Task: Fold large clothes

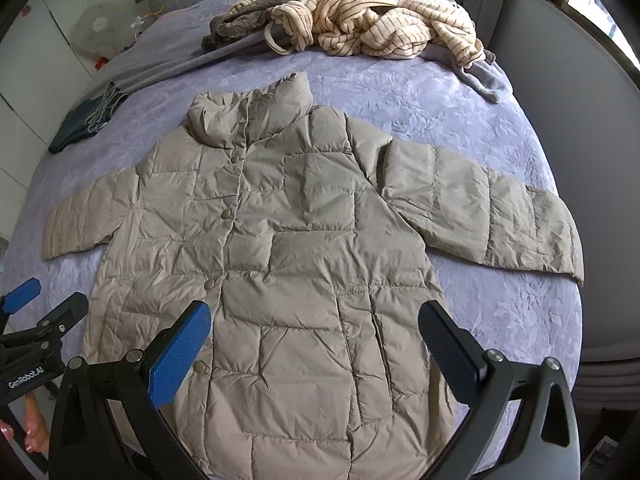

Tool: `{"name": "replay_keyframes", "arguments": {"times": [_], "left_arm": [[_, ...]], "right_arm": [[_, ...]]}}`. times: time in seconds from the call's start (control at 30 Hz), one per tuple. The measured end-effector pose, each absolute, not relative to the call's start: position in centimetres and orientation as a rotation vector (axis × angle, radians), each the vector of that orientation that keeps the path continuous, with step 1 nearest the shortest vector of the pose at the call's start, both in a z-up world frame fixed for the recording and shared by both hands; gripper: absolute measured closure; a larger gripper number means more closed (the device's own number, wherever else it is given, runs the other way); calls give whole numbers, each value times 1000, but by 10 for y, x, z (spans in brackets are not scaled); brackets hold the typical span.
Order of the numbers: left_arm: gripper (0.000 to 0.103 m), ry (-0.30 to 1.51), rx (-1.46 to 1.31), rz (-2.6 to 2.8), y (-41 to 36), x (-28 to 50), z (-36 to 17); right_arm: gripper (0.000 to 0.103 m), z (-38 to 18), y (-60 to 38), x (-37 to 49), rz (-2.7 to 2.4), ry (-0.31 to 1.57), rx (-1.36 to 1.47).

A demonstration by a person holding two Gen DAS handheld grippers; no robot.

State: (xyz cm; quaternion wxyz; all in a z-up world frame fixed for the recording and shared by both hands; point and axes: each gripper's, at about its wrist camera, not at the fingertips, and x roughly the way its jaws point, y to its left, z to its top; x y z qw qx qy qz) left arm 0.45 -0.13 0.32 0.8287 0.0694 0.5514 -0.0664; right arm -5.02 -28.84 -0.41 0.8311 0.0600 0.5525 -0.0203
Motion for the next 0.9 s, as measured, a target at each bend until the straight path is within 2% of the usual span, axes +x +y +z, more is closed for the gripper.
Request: {"name": "replay_keyframes", "arguments": {"times": [0.9], "left_arm": [[0, 1170, 141, -121, 3, 1, 6]], "right_arm": [[0, 3, -285, -52, -41, 1153, 122]]}}
